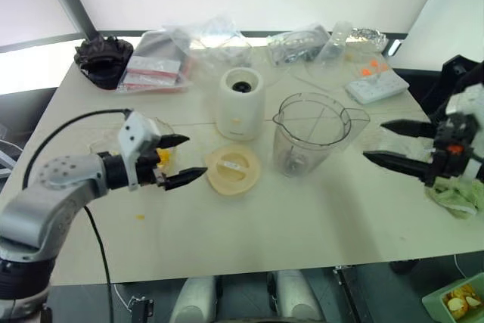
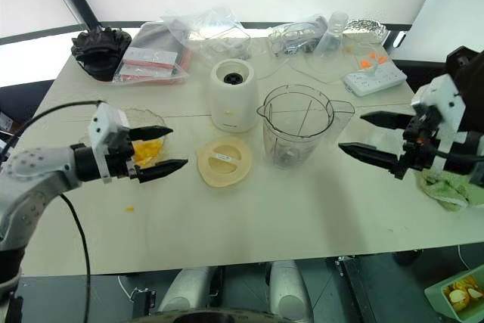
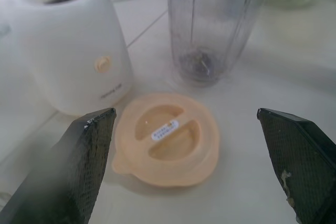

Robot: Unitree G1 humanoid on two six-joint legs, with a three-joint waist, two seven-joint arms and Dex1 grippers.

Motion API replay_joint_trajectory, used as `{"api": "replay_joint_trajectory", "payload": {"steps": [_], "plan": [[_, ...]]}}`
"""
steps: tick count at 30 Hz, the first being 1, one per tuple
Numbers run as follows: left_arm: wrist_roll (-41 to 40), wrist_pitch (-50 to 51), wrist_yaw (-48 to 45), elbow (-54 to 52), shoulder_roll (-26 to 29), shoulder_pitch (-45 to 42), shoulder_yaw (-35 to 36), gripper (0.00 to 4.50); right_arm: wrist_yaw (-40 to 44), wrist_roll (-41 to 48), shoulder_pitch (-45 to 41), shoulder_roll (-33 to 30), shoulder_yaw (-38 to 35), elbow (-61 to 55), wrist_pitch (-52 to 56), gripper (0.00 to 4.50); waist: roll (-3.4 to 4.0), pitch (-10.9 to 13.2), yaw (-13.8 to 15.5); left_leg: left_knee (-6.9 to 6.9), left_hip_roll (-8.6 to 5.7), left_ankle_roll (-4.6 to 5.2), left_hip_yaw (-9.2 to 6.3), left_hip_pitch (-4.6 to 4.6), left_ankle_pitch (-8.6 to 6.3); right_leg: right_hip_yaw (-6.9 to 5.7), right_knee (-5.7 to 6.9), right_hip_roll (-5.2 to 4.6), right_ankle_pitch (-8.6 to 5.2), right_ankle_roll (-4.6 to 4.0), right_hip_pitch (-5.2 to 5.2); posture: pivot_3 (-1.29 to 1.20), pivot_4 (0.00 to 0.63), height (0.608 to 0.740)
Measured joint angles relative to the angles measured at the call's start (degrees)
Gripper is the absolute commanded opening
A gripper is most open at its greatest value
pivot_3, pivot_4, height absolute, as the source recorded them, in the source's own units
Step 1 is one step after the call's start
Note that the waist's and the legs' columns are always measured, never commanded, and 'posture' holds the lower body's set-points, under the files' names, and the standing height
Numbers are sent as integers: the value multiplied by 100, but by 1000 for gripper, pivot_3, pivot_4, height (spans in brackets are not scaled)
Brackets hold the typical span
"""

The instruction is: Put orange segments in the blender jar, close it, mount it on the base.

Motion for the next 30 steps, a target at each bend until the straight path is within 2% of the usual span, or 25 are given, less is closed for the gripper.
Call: {"api": "replay_joint_trajectory", "payload": {"steps": [6,16,30], "plan": [[-86,37,-66,62,148,-276,-2,4500,44,24,-514,-39,123,142,25,4463,-1,1,-3,-3,0,0,2,-3,0,2,0,-1,0,1,-5,0,150,740],[-157,169,-100,-105,315,-199,12,4500,-61,229,-560,-24,123,-58,263,4463,-1,1,-2,-3,0,0,2,-7,0,3,0,-1,0,0,-10,0,150,740],[-366,342,-274,-123,739,-299,160,4500,-373,246,-754,507,341,-109,33,4463,0,1,-6,-3,0,0,5,-12,0,4,2,1,1,1,-16,0,150,740]]}}
